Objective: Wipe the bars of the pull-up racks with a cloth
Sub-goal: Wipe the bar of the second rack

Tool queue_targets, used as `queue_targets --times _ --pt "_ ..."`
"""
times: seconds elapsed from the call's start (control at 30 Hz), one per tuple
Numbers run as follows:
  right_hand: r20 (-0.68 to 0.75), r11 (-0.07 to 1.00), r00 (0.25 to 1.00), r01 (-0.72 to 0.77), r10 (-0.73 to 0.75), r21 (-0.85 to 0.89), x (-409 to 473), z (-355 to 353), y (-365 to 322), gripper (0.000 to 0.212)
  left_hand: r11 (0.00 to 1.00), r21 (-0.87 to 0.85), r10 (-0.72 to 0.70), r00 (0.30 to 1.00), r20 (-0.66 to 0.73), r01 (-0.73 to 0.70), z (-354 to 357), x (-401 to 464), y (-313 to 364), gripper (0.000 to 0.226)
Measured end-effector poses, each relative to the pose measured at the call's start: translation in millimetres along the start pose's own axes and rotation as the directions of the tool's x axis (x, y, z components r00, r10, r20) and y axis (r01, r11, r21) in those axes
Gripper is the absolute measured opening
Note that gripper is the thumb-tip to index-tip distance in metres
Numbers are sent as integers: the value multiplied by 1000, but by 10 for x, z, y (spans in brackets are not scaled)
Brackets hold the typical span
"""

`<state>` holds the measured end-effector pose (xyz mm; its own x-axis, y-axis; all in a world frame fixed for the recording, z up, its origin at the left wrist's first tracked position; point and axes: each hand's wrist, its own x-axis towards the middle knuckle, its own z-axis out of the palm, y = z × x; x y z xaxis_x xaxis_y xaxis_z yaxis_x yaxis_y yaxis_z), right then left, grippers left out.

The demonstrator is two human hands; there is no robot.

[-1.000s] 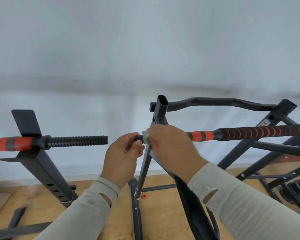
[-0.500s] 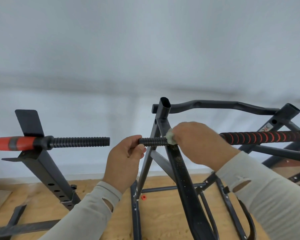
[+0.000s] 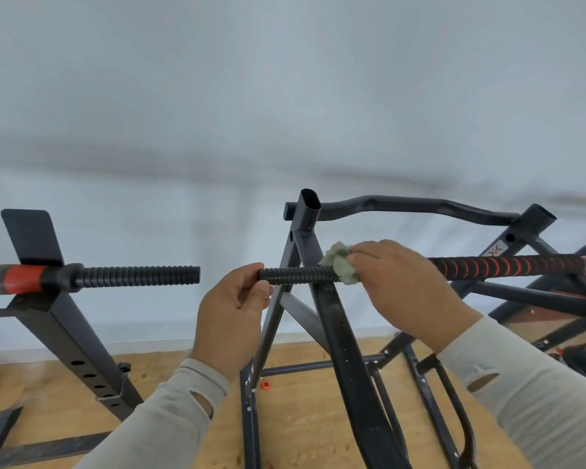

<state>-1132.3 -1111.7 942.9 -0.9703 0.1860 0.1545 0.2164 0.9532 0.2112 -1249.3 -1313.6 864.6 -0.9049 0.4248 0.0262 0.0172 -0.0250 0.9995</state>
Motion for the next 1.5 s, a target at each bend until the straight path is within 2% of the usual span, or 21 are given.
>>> queue_targets --times 0.07,0.13,0.2,0.4,0.53,0.6,0.7,0.8,0.87,0.97,1.1,1.2,1.33,1.5 --pt "37 994 994 -107 107 -4 -40 -30 119 23 1000 9 1 1000 -5 -1 3 9 6 30" --pt "20 977 982 -187 186 101 -51 -67 77 17 1000 11 -1 1000 -3 1 9 11 5 28" --pt "-48 967 981 -177 188 182 -21 -54 -109 21 1000 7 -1 1000 -8 1 11 15 -3 24" --pt "-207 957 973 153 -102 247 292 245 -973 31 1000 -21 3 1000 6 -2 20 20 -8 25" --pt "-228 951 938 290 -261 106 203 219 -709 46 1000 -23 -7 1000 4 7 16 32 -20 21" --pt "-211 964 944 265 -254 26 88 209 -375 48 998 -48 -41 999 -23 40 27 53 -18 18" --pt "-171 987 972 159 -160 -16 -37 224 -4 50 996 -50 -75 996 -39 73 59 89 -7 16" --pt "-139 993 983 116 -118 -29 -10 227 -11 45 995 -50 -83 995 -46 81 86 99 -1 14" --pt "-147 994 984 107 -104 14 54 170 -129 32 995 -52 -91 994 -55 88 87 110 -4 14" --pt "-241 978 956 190 -166 83 221 147 -399 19 993 -73 -103 993 -64 98 82 117 -3 14" --pt "-310 933 896 354 -319 64 449 240 -798 20 990 -100 -100 993 -55 95 76 108 9 20" --pt "-319 942 905 325 -283 85 404 241 -576 27 987 -112 -125 990 -58 118 65 140 6 17" --pt "-270 978 943 209 -195 24 94 214 -8 25 982 -122 -149 987 -57 141 83 150 2 14" --pt "-212 992 969 129 -129 -13 129 207 -40 15 984 -106 -148 987 -58 142 136 150 4 15"
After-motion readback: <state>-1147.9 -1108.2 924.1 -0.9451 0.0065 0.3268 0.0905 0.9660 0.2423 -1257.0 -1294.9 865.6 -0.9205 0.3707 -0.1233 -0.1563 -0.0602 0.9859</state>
